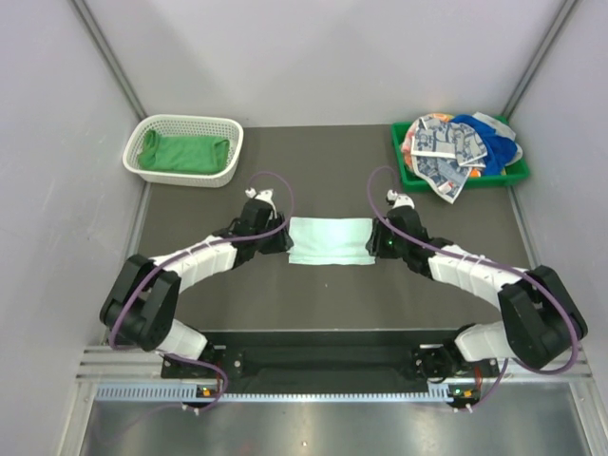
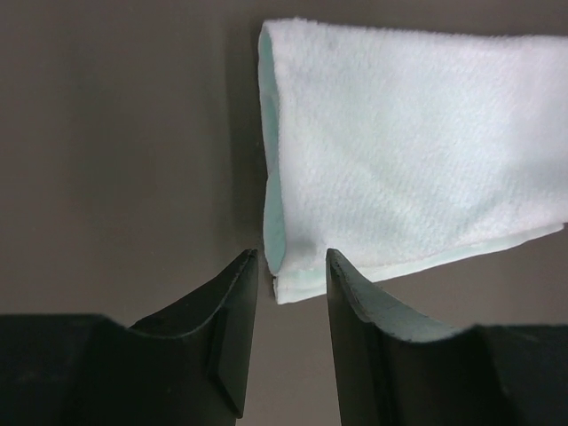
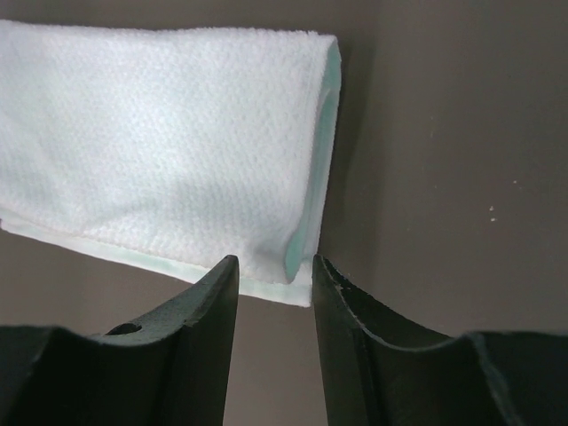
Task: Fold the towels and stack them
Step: Fold the towel
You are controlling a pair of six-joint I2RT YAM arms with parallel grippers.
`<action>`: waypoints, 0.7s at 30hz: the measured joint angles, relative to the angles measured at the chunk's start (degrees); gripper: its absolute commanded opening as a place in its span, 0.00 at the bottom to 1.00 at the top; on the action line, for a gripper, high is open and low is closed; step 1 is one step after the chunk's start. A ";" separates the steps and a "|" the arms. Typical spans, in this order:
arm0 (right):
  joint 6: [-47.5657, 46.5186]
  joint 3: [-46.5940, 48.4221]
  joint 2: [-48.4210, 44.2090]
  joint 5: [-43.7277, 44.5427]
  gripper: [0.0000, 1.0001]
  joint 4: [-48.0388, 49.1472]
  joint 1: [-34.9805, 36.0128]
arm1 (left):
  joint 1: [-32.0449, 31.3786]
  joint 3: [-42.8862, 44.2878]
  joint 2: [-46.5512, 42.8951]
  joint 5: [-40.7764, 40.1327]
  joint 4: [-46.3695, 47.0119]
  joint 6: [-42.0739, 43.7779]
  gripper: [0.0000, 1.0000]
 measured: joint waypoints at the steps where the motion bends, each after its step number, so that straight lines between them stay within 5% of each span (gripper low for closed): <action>1: 0.04 0.04 0.48 0.39 0.39 -0.31 0.13 | -0.46 0.13 0.61 -0.37 -0.52 -0.09 0.42; 17: 0.55 0.17 1.95 1.64 0.34 -1.05 0.61 | -3.80 0.20 2.10 -5.20 -2.82 -2.29 0.31; 21: 0.98 0.22 1.99 1.62 0.20 -1.05 0.96 | -3.80 0.20 2.10 -5.49 -2.82 -2.43 0.22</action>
